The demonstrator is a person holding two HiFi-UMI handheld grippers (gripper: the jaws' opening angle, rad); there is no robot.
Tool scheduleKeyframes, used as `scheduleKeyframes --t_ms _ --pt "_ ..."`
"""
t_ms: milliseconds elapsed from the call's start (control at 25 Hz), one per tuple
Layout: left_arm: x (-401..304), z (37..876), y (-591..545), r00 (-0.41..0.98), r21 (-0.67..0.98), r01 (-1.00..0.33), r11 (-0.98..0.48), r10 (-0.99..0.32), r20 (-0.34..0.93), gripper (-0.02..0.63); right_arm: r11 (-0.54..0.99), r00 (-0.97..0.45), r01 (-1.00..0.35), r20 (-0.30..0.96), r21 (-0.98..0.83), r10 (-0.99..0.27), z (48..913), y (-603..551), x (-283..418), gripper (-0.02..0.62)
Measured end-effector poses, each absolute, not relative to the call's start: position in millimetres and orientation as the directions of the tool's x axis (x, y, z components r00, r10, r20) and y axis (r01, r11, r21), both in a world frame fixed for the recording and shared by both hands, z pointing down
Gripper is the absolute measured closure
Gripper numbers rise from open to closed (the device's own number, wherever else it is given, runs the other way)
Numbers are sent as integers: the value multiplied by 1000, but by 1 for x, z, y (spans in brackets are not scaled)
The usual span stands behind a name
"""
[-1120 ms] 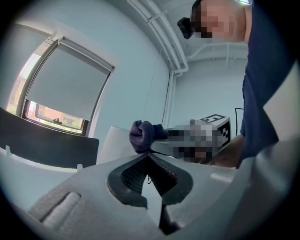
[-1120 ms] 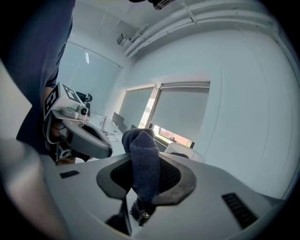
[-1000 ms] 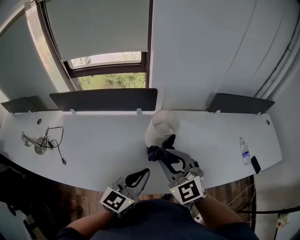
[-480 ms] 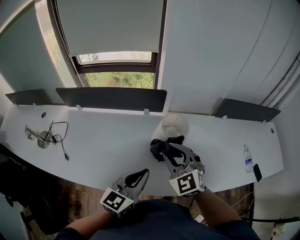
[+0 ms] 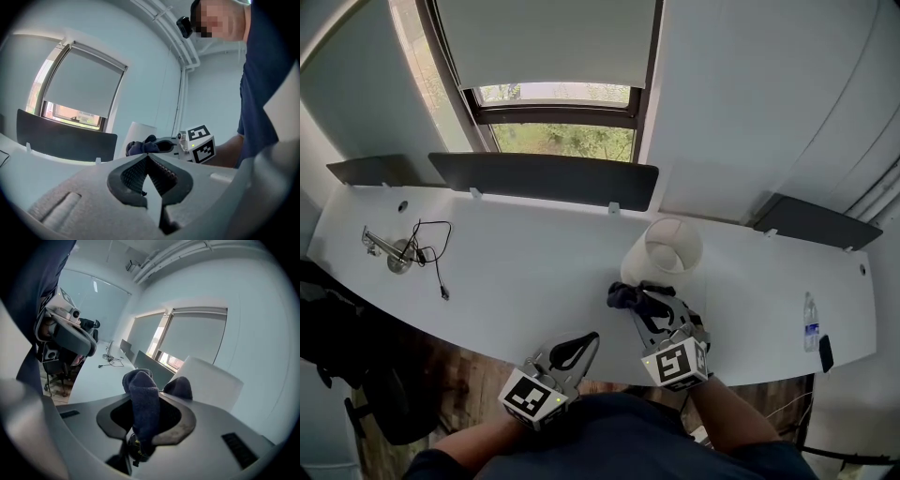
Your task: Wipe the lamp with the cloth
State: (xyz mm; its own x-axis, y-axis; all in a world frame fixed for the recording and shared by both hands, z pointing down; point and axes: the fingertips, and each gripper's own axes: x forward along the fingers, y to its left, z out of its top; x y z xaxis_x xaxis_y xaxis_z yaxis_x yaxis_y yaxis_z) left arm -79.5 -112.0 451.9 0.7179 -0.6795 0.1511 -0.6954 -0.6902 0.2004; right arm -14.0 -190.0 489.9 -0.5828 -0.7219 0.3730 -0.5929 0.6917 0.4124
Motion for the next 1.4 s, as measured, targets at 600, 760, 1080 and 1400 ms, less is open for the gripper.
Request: scheduleKeyframes --t_ms 600,760,1080,1400 --pt "-78 460 -108 690 180 -724 -666 -696 200 600 770 -600 -511 483 381 -637 550 -179 -14 492" --pt "-74 456 -107 697 181 -717 -673 -694 181 600 767 -612 -501 463 400 -641 535 -171 -14 492" --pt "-55 442 -108 743 147 -669 -728 -658 124 600 710 -621 -507 364 488 -694 468 -162 -7 492" --pt "-38 432 -108 769 155 -638 -754 -633 86 600 607 -593 -546 245 578 -767 397 -170 18 492"
